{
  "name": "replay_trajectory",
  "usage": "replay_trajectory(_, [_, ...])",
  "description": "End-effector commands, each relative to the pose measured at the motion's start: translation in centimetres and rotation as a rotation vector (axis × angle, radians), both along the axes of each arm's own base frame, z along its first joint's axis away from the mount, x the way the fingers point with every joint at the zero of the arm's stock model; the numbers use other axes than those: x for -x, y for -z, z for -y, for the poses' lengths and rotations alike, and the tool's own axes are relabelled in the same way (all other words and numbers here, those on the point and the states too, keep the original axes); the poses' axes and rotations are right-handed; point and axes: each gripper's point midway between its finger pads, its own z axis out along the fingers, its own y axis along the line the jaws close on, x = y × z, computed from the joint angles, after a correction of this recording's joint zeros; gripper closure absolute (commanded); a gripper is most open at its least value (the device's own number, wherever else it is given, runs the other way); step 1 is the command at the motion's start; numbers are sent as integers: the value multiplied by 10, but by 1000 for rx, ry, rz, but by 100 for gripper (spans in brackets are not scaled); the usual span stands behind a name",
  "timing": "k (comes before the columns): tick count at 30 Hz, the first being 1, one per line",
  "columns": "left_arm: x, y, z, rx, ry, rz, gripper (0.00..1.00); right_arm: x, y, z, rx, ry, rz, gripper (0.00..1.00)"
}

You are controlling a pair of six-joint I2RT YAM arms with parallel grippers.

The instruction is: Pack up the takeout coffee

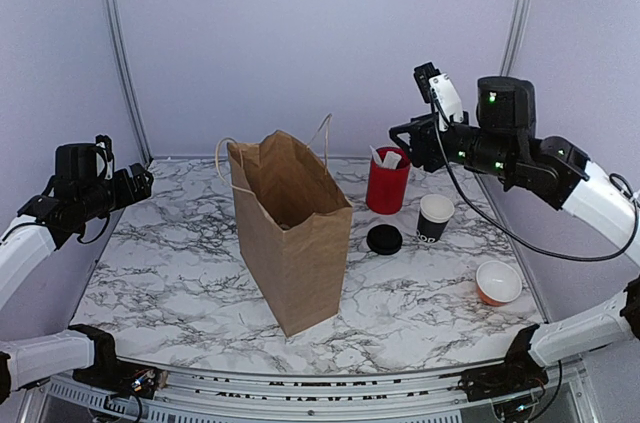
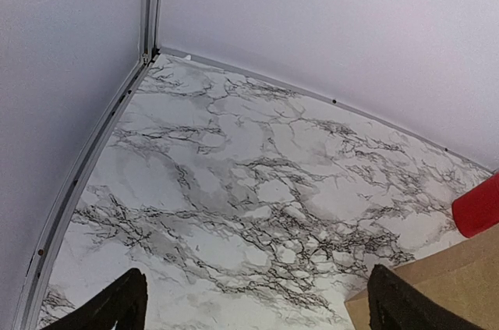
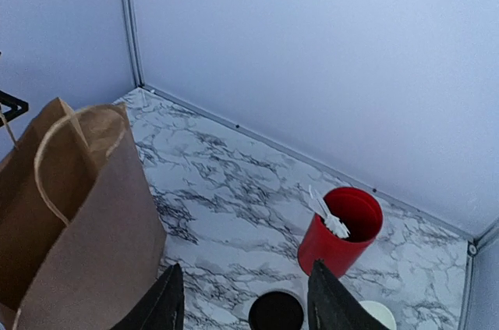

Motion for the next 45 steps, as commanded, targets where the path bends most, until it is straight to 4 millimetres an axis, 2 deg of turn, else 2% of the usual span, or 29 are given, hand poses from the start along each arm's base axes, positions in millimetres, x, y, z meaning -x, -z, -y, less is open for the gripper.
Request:
replay_trajectory(1, [-3, -11, -2, 12, -8, 52, 1, -21, 5, 51, -128, 145, 19, 48])
replay_trajectory(3, [-4, -12, -1, 15, -5, 49, 1, -31, 22, 81, -158, 226, 4, 45])
replay_trajectory(6, [-7, -11, 1, 17, 0, 44, 1, -45, 53, 117, -202, 316, -30, 36])
replay_trajectory(10, [-7, -12, -1, 16, -11, 49, 1, -56, 87, 172, -219, 538, -12, 27])
replay_trajectory(13, [-5, -15, -1, 17, -7, 69, 1, -56, 108, 221, -237, 714, 23, 20])
replay_trajectory(14, [-5, -17, 1, 21, 5, 76, 1, -55, 114, 234, -241, 749, 34, 14])
replay_trajectory(15, [-4, -17, 4, 24, 24, 83, 1, -55, 115, 245, -247, 777, 66, 12])
replay_trajectory(19, [-4, -20, 11, 38, 61, 101, 1, -48, 141, 284, -230, 922, 126, 8])
replay_trajectory(22, [-3, -22, 14, 46, 80, 118, 1, -42, 168, 295, -154, 964, 172, 9])
replay_trajectory(26, [-4, -22, 17, 48, 99, 128, 1, -37, 181, 312, -159, 1037, 254, 5])
replay_trajectory(29, [-5, -21, 19, 42, 114, 144, 1, -37, 197, 320, -155, 1054, 285, 4])
replay_trajectory(31, [-5, -14, 22, 40, 136, 161, 1, -36, 211, 321, -139, 1062, 297, 3])
replay_trajectory(34, [-4, -7, 21, 28, 134, 189, 1, -38, 217, 324, -136, 1075, 328, 3])
replay_trajectory(38, [-6, 3, 20, -4, 139, 191, 1, -47, 225, 317, -130, 1028, 339, 2])
replay_trajectory(39, [-7, 7, 20, -15, 144, 186, 1, -49, 221, 314, -123, 1005, 359, 2])
replay_trajectory(43, [-10, 26, 19, -56, 151, 178, 1, -57, 230, 298, -98, 911, 325, 2])
replay_trajectory(45, [-10, 35, 16, -77, 140, 187, 1, -59, 228, 296, -83, 893, 371, 1])
